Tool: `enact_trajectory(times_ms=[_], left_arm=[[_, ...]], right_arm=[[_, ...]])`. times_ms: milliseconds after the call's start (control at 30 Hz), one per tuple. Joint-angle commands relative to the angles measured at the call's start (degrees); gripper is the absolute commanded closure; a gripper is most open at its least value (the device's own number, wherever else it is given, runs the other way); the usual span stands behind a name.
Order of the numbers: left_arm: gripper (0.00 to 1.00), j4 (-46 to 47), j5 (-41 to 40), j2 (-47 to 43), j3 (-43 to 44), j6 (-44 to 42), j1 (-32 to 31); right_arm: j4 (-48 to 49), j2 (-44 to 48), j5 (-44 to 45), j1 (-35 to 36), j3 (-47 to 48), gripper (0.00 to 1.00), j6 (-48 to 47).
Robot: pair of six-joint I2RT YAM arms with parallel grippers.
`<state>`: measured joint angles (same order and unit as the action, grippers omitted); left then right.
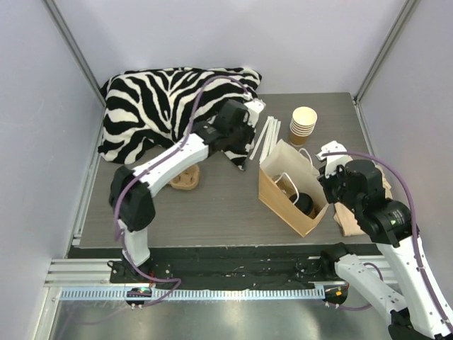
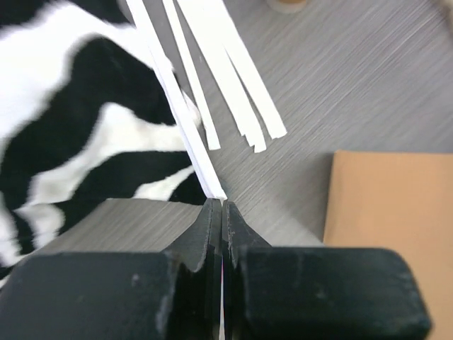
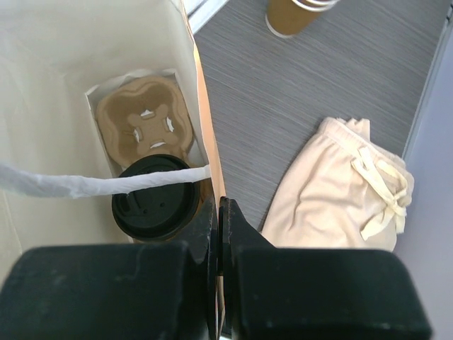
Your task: Pack the takeout coffee
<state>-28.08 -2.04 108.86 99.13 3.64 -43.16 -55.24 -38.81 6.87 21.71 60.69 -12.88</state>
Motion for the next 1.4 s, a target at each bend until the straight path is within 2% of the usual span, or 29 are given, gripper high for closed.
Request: enact_trajectory(times_ms=[0,100,167,233,333,367,400,467,567,633,733,800,900,1000,1133,1267,1367], left_arm=[[1.00,-5.6,8.3,-10.1,-2.1,-1.3,3.3],[1.00,-9.1,12.4,-16.9,-3.6,-8.4,5.0],[1.00,-12.9,18.5,-22.1,-4.4,-13.3,7.8],[1.00,-19.0,25.2,-24.8,-3.3,-16.8,11.1],[1.00,-33.1,35.2,-28.1,1.9,-29.4,14.1],[1.00,-37.3,36.9,-29.1,3.6,-37.8,14.1],[1.00,-44.8,38.0,-29.8,6.7,-41.4,14.0],[1.00,-49.5,38.3,-31.9,9.1,-47.2,14.1],[1.00,-56.1,38.8,-33.0,14.0,-50.4,14.1],[1.00,-65.1,40.7,-32.3,20.0,-55.3,13.5],[1.00,-67.2,37.5,-33.6,22.6,-52.6,11.0],[1.00,-67.2,33.1,-35.9,19.2,-55.0,8.4],[1.00,-67.2,27.0,-40.1,14.0,-57.9,-0.4],[1.00,-67.2,22.9,-41.2,12.1,-59.2,-4.7],[1.00,-67.2,20.2,-41.2,10.6,-64.5,-5.2],[1.00,-67.2,18.3,-43.0,5.5,-73.7,-6.2],[1.00,-67.2,17.3,-42.9,4.4,-76.0,-6.5]], right_arm=[[4.9,0.9,-6.2,-0.1,-0.2,0.99,-4.2],[6.5,1.5,-12.1,-0.1,-0.7,0.99,-6.2],[7.9,2.1,-14.1,-0.1,-1.5,0.99,-7.1],[9.2,2.3,-16.4,-0.1,-1.9,0.99,-7.9],[10.5,1.9,-20.5,-0.1,-2.1,0.99,-8.0],[10.8,1.8,-21.9,-0.1,-2.4,0.99,-8.0],[11.3,1.3,-24.2,-0.1,-2.8,0.99,-8.0],[12.8,0.7,-26.4,-0.1,-3.1,0.99,-8.0],[14.4,-1.6,-29.8,-0.1,-3.3,0.99,-7.9],[15.0,-3.3,-31.6,-0.1,-2.9,0.99,-7.3],[15.3,-5.0,-33.8,-0.1,-2.3,0.99,-6.9],[15.6,-6.2,-34.6,-0.1,-2.1,0.99,-6.8],[16.0,-7.2,-35.2,-0.1,-2.1,0.99,-6.7],[16.0,-8.2,-35.8,-0.1,-1.8,0.99,-6.6],[15.4,-9.3,-35.8,-0.1,-0.9,0.99,-6.7],[14.9,-9.7,-35.6,-0.1,-0.3,0.99,-6.7],[14.3,-9.9,-34.9,-0.1,0.5,0.98,-6.8]])
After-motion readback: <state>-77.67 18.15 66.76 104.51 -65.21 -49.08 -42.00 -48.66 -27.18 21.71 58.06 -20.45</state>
